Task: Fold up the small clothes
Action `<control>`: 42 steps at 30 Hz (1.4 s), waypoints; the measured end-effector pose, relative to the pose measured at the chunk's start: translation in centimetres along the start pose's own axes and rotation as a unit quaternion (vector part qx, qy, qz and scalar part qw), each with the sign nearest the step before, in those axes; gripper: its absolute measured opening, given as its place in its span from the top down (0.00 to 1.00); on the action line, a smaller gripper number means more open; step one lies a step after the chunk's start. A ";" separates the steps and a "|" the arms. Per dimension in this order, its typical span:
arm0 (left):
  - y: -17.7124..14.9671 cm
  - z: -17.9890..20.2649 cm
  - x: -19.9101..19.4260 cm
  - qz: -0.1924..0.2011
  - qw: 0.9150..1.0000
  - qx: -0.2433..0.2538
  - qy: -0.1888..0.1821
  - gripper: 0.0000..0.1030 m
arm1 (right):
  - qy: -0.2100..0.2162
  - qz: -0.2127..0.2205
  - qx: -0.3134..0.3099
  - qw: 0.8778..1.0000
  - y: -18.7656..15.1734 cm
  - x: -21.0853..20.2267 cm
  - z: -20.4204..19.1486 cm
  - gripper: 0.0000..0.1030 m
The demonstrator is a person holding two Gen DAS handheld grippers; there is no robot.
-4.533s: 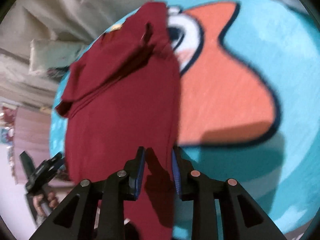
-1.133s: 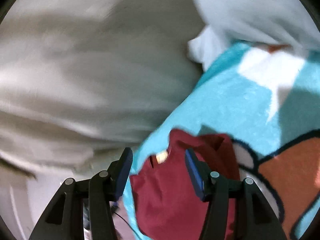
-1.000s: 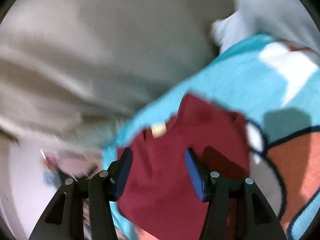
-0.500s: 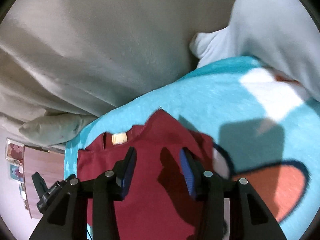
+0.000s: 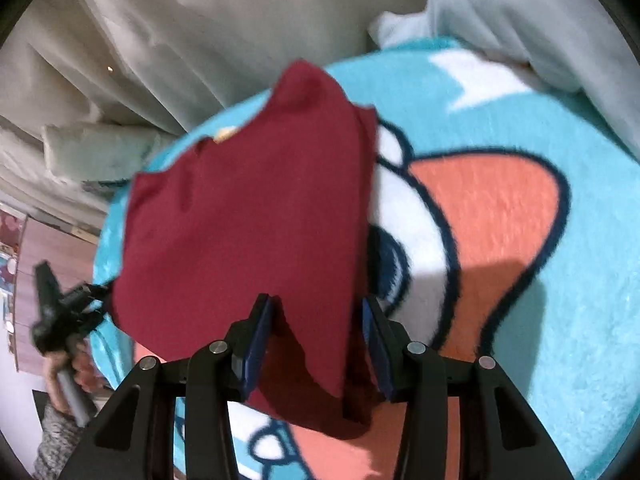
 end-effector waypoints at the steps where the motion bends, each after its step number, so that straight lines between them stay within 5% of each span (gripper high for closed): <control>1: 0.0 0.5 -1.0 0.012 1.000 0.020 0.010 0.79 | 0.004 0.005 0.002 1.000 0.2 -0.4 -0.1 0.53; 4: -0.7 1.4 -2.6 0.025 0.998 0.057 0.022 0.73 | 0.019 0.028 -0.021 0.999 1.0 -2.6 -1.9 0.53; 6: -1.2 1.4 -2.9 0.022 0.997 0.066 0.019 0.54 | 0.028 0.027 -0.045 0.998 1.3 -3.4 -3.9 0.50; 9: -1.5 0.6 -3.0 0.021 0.998 0.054 -0.002 0.47 | 0.045 0.015 -0.071 0.996 1.3 -3.2 -7.2 0.48; 17: -3.3 -0.4 -0.5 -0.029 0.996 0.026 -0.078 0.42 | 0.098 -0.052 -0.109 0.988 2.1 4.7 -19.3 0.45; 20: -4.2 0.0 0.3 -0.045 0.994 0.040 -0.086 0.58 | 0.089 -0.078 -0.137 0.983 2.5 8.9 -24.6 0.45; 28: -4.0 -1.1 -0.3 -0.073 0.988 0.021 -0.137 0.59 | -0.049 -0.140 -0.218 0.965 0.3 17.1 -30.6 0.38; 37: -3.8 -4.6 -3.5 -0.062 0.988 0.017 -0.144 0.59 | -0.185 -0.101 -0.299 0.931 -1.9 19.9 -31.9 0.31; 40: -3.4 -5.1 -3.9 -0.056 0.989 0.010 -0.140 0.59 | -0.194 -0.070 -0.322 0.924 -2.5 19.5 -32.2 0.47; 42: -3.3 -5.1 -4.2 -0.048 0.990 0.011 -0.135 0.59 | -0.180 -0.058 -0.310 0.932 -2.0 18.4 -31.7 0.76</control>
Point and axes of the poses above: each gripper's, at about its wrist camera, not at the fingertips, and x roughly the way its jaws point, z to its right, y to its top, the point moved 6 cm from there along x, roughly the way its jaws point, and after that the axes turned 2 degrees about z, right-handed, at the moved point
